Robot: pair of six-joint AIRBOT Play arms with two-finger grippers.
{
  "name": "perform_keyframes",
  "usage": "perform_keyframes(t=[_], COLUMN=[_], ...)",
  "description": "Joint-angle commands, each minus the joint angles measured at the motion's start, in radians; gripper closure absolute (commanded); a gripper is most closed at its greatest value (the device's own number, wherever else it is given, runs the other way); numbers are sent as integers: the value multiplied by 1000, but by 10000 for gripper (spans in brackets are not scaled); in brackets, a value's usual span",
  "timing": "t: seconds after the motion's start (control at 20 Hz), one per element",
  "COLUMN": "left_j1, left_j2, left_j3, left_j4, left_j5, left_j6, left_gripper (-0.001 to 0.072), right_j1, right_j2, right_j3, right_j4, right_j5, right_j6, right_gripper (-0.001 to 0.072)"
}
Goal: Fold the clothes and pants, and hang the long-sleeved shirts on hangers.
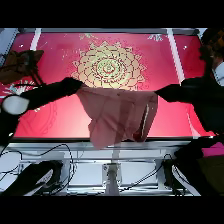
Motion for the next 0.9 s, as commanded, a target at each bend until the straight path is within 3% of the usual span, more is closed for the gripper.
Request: perform_keyframes(t=[0.0,0.2,0.25,0.3,0.35,0.4,0.45,0.55,0.65,0.75,0.85], left_j1=[-34,-84,-93,-99,-100,-99,-92,-83,-79,-78,-78], left_j2=[-255,-386,-399,-405,-406,-406,-404,-392,-368,-341,-320], left_j3=[4,41,45,45,45,45,46,46,46,46,46], left_j4=[14,-13,-12,-12,-12,-12,-12,-11,-8,-8,-8], left_j5=[161,361,409,458,487,502,500,489,484,478,473], left_j6=[-12,-13,-13,-13,-13,-13,-13,-13,-13,-13,-13], left_gripper=[693,691,662,505,208,-6,3,3,4,4,4], right_j1=[39,79,79,77,72,68,53,8,-52,-87,-88], right_j2=[-215,-374,-392,-403,-405,-404,-404,-402,-401,-402,-407], right_j3=[-32,-32,-32,-32,-32,-29,-18,10,48,79,80], right_j4=[-27,-25,-23,-24,-28,-31,-35,-68,-139,-155,-160], right_j5=[-255,-554,-618,-679,-739,-773,-774,-692,-500,-266,-57], right_j6=[4,5,6,7,7,7,7,6,-34,-240,-345], right_gripper=[696,695,696,694,614,417,294,294,295,296,296])
